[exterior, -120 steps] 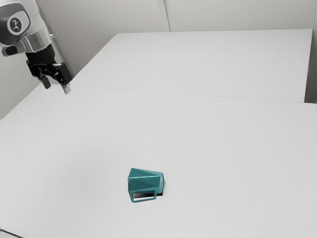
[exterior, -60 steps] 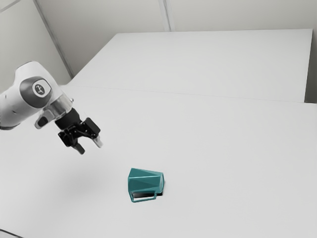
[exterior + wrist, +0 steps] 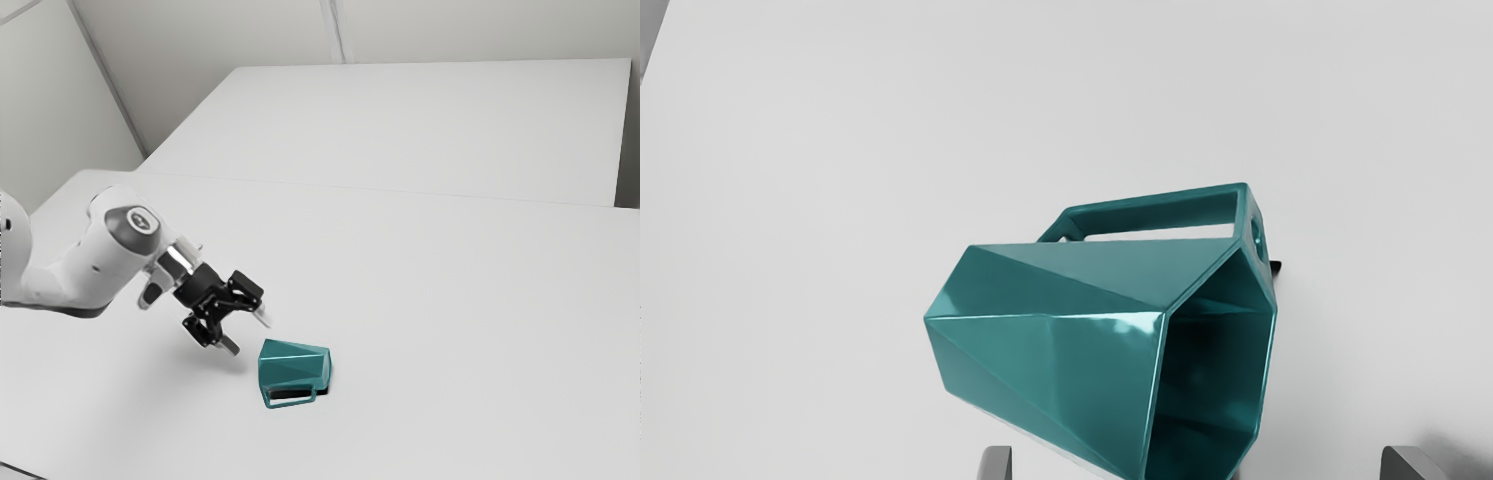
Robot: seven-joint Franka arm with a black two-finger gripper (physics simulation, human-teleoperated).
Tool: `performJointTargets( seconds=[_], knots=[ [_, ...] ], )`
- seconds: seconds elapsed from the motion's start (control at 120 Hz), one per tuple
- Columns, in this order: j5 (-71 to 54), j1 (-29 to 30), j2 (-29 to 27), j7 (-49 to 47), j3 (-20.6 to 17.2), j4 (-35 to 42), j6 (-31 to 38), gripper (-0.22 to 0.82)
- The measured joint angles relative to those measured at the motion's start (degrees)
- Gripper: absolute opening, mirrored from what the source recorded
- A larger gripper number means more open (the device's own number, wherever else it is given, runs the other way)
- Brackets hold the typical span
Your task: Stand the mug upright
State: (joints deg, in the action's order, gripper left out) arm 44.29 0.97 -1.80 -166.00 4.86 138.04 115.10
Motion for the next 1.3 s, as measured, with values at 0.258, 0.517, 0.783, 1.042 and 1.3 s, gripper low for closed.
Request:
performJointTargets(
  seconds=[0.258, 0.517, 0.783, 1.042, 1.3],
  knots=[
    [7.1, -1.0, 2.5, 0.0, -3.7, 0.9, 1.2, 0.6],
    [10.1, -3.2, 3.1, 0.0, -4.6, 0.8, 2.8, 0.43],
    [7.4, -1.1, 1.2, 0.0, -6.3, -1.0, 4.2, 0.0],
    [7.1, 1.0, -0.2, 0.0, -10.2, -1.6, 5.9, -0.14],
    [4.2, -2.0, -2.2, 0.0, -12.7, -1.8, 7.7, -0.16]
  ],
)
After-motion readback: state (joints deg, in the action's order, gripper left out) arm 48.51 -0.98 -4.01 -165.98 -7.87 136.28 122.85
